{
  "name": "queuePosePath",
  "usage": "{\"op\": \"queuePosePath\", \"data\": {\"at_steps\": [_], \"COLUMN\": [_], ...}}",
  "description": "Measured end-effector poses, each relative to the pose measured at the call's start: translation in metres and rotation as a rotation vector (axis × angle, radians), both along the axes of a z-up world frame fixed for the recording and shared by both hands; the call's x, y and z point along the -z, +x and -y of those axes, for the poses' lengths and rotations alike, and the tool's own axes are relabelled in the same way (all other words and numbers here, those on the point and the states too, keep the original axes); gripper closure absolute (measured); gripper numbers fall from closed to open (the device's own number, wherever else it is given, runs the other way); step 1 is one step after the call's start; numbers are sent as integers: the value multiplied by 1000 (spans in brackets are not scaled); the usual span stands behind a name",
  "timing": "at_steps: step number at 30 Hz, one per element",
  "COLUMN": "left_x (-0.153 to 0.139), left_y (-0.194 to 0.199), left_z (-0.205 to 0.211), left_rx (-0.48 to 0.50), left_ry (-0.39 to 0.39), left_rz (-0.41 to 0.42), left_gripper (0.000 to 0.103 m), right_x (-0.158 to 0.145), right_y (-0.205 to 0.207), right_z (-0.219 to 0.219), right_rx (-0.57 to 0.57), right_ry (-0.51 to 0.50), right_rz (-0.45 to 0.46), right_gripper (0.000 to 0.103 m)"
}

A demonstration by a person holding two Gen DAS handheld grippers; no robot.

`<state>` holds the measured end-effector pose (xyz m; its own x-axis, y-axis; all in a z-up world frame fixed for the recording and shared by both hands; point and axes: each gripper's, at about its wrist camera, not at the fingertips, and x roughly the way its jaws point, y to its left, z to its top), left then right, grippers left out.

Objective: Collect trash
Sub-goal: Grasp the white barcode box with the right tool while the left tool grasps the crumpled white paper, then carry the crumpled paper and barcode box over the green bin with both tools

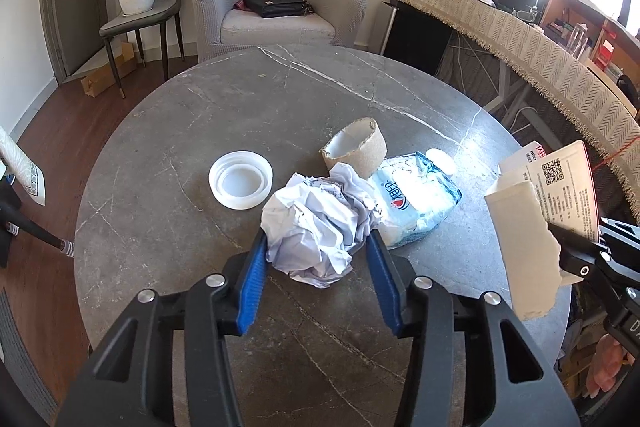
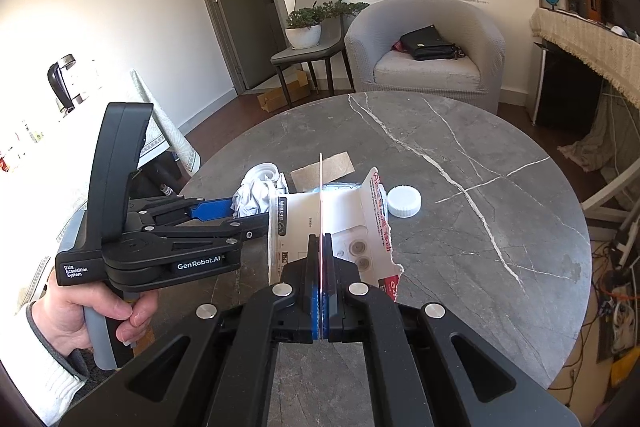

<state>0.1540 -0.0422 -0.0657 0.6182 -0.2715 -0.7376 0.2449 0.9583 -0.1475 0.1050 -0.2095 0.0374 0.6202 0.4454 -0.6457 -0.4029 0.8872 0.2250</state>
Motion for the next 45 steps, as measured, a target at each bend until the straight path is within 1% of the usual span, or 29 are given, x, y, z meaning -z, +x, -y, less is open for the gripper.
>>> {"op": "queuePosePath", "data": {"at_steps": [6,19,35,45], "left_x": [-10,-28,-37,-24], "left_y": [-10,-30,-56,-71], "left_z": [-16,-66,-123,-168], "left_rx": [-7,-74,-151,-214], "left_ry": [-22,-92,-96,-78], "left_rz": [16,39,45,6], "left_gripper": [52,52,52,52], "right_x": [-3,-8,-13,-16], "right_y": [1,0,-4,-8], "right_z": [-14,-47,-107,-146], "right_rx": [-17,-72,-187,-264], "right_ry": [-24,-57,-80,-76], "right_rz": [0,9,20,26], "right_gripper": [102,102,102,102]}}
